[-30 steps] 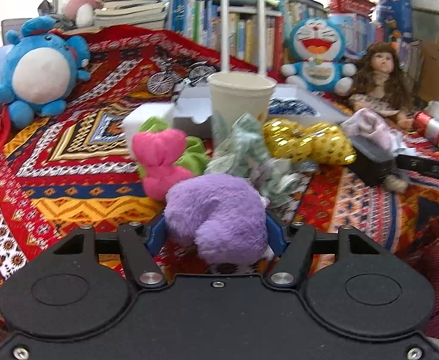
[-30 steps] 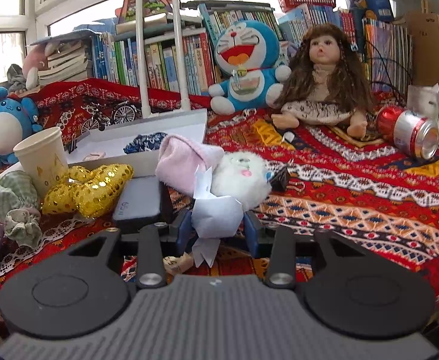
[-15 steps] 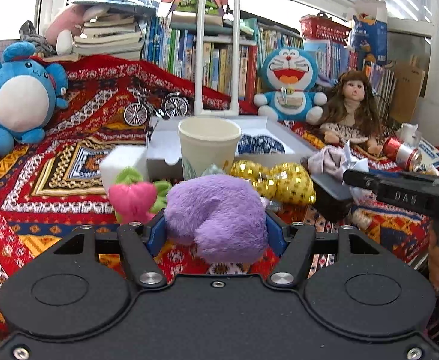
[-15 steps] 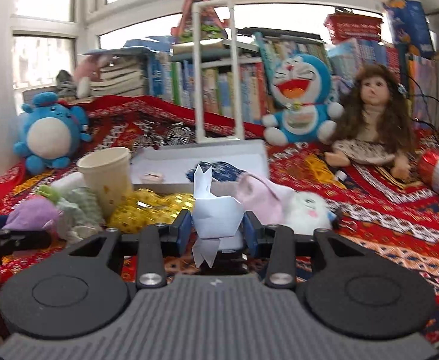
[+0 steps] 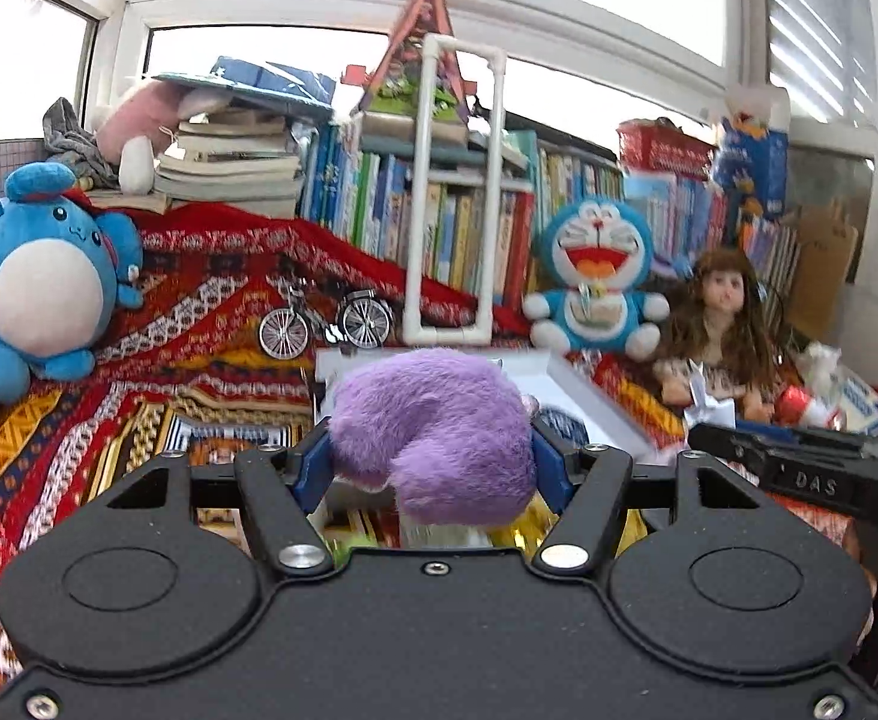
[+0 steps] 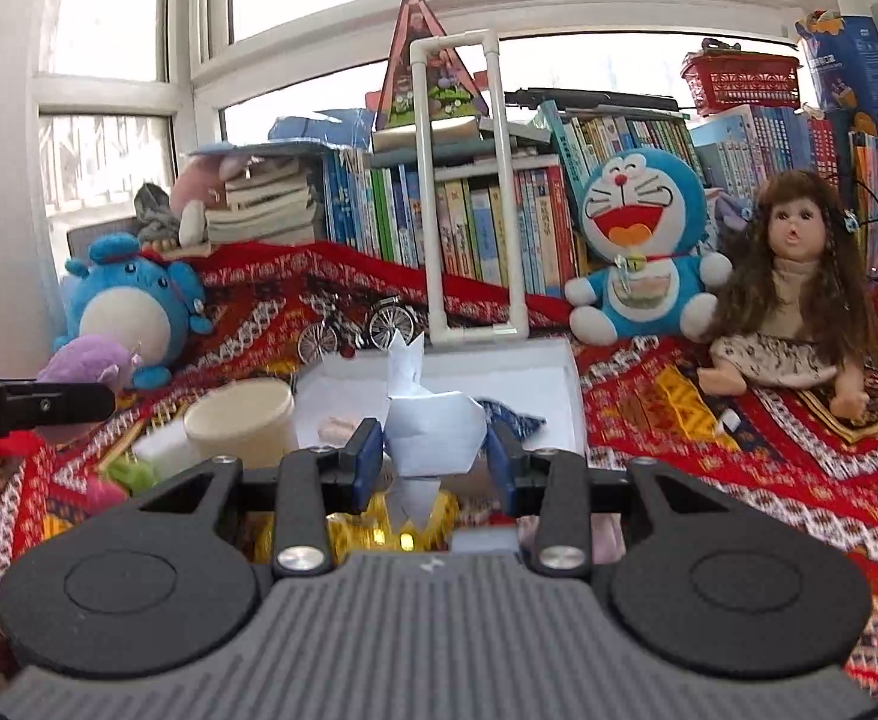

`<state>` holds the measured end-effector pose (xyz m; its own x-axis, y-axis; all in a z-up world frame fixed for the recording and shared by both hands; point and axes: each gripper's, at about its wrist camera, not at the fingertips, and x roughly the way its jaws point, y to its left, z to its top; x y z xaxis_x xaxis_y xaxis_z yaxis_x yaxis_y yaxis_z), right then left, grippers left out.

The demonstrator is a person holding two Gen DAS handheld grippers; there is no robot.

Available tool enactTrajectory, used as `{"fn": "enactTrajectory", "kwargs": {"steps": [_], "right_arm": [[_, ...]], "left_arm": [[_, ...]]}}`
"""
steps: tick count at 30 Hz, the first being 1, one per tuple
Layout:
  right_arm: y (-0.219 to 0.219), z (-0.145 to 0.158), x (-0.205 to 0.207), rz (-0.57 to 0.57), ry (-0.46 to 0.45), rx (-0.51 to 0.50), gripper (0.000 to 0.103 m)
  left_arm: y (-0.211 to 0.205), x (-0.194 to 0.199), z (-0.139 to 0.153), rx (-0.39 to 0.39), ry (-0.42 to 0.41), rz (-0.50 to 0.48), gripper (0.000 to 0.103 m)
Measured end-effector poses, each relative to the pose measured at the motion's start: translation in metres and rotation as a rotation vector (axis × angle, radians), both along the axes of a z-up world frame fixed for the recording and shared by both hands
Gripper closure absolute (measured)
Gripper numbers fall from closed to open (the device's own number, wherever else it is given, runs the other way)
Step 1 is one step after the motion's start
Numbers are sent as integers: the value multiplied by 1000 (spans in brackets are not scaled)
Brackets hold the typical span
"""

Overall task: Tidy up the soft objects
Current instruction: 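Carry the plush heart with the left tool while the right tool lowers the paper item into the tray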

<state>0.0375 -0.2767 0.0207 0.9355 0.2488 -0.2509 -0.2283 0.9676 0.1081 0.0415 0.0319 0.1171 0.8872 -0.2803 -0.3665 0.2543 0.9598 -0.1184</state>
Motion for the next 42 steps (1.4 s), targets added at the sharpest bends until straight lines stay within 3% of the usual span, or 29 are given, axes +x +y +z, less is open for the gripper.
{"fn": "enactTrajectory", "kwargs": {"steps": [8, 15, 21, 26, 30, 42], "right_arm": [[-5, 27, 47, 33, 63, 59, 60], [-1, 42, 96, 77, 172, 124, 60], [11, 33, 139, 127, 326, 179, 60], [30, 16, 169, 149, 444, 163, 60], [39, 7, 185, 138, 485, 148, 60], [46, -15, 218, 131, 584, 123, 60]], "left_arm": [[11, 59, 30, -19, 10, -1, 40], [8, 124, 33, -82, 166, -64, 40], [2, 180, 20, -142, 323, -78, 40], [-11, 218, 2, -101, 469, -102, 40], [-18, 241, -14, -58, 553, -88, 40], [-28, 289, -53, -61, 751, -25, 40]]}}
